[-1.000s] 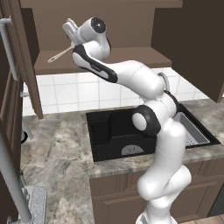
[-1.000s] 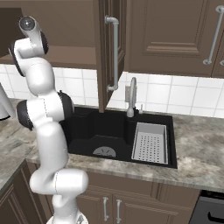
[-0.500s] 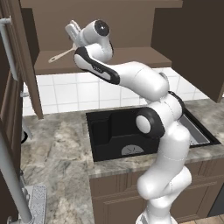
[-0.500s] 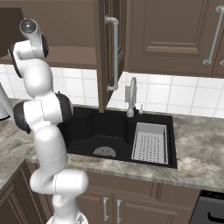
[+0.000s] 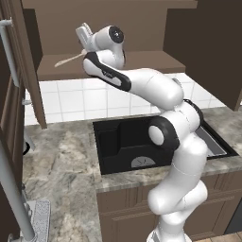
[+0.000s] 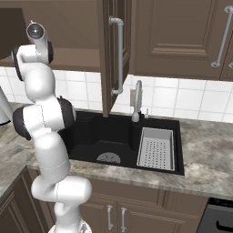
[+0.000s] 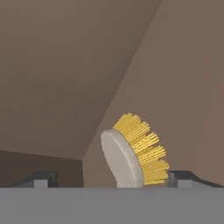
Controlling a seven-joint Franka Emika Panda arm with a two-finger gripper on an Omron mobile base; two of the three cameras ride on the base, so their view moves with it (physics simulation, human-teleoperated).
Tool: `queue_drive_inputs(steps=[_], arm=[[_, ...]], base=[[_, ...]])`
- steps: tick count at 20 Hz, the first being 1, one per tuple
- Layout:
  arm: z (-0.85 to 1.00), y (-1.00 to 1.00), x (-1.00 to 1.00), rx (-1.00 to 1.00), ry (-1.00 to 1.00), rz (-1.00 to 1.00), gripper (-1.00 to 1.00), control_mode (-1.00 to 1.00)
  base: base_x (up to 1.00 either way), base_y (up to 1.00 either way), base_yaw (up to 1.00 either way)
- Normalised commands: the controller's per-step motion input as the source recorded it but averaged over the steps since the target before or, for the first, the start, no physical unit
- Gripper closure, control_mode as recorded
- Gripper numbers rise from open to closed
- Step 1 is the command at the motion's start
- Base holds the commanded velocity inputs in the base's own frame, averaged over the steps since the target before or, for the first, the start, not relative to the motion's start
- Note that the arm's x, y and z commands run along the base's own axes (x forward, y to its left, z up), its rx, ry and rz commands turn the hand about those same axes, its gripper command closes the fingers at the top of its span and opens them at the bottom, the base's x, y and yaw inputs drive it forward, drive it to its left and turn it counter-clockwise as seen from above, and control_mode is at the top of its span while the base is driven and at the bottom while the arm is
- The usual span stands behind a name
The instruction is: Pick up the dish brush and dish brush from the sink, and place them back in the cabinet, and close the cabinet doors.
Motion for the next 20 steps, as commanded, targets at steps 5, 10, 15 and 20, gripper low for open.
queue_drive_inputs(steps=[5, 10, 15, 20], arm=[[0.05, -0.1, 0.0, 0.08, -0.02, 0.0, -1.0, -1.0], [0.02, -0.05, -0.09, 0.12, 0.0, 0.0, -1.0, -1.0], [0.0, 0.0, -0.15, 0.09, 0.0, 0.0, -1.0, -1.0], [0.0, 0.0, -0.21, 0.04, 0.0, 0.0, -1.0, -1.0]], base=[[0.0, 0.0, 0.0], [0.0, 0.0, 0.0], [0.0, 0.0, 0.0], [0.0, 0.0, 0.0]])
